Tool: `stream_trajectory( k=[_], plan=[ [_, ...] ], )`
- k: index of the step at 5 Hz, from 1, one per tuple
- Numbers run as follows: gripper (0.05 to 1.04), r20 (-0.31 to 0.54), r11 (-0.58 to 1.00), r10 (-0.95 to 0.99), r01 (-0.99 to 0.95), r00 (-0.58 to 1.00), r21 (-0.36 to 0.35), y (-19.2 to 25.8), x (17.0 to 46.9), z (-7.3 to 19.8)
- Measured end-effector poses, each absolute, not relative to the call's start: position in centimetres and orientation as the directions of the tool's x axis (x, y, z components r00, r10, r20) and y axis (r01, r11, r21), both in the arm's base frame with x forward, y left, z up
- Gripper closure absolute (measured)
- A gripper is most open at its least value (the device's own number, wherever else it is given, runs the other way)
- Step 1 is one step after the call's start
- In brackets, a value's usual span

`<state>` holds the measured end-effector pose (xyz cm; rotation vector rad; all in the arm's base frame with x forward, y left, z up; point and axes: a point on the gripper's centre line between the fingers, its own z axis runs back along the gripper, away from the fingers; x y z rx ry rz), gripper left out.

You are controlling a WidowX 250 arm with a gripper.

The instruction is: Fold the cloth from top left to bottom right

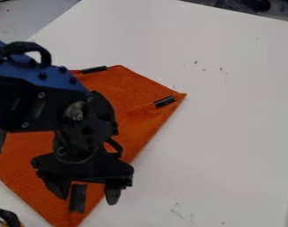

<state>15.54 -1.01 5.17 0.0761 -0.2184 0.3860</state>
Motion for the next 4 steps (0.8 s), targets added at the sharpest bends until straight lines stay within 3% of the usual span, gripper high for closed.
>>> stream_trajectory(
  k=[1,2,4],
  plan=[
    [0.083,0.214,0.929,0.354,-0.369,0.91,0.034,-1.1,15.4,5.0],
    [0.083,0.172,0.959,0.271,-0.28,0.947,0.032,1.2,18.9,4.7],
    [0.083,0.181,0.997,0.037,-0.048,0.983,0.055,5.7,28.6,4.2]
  ],
)
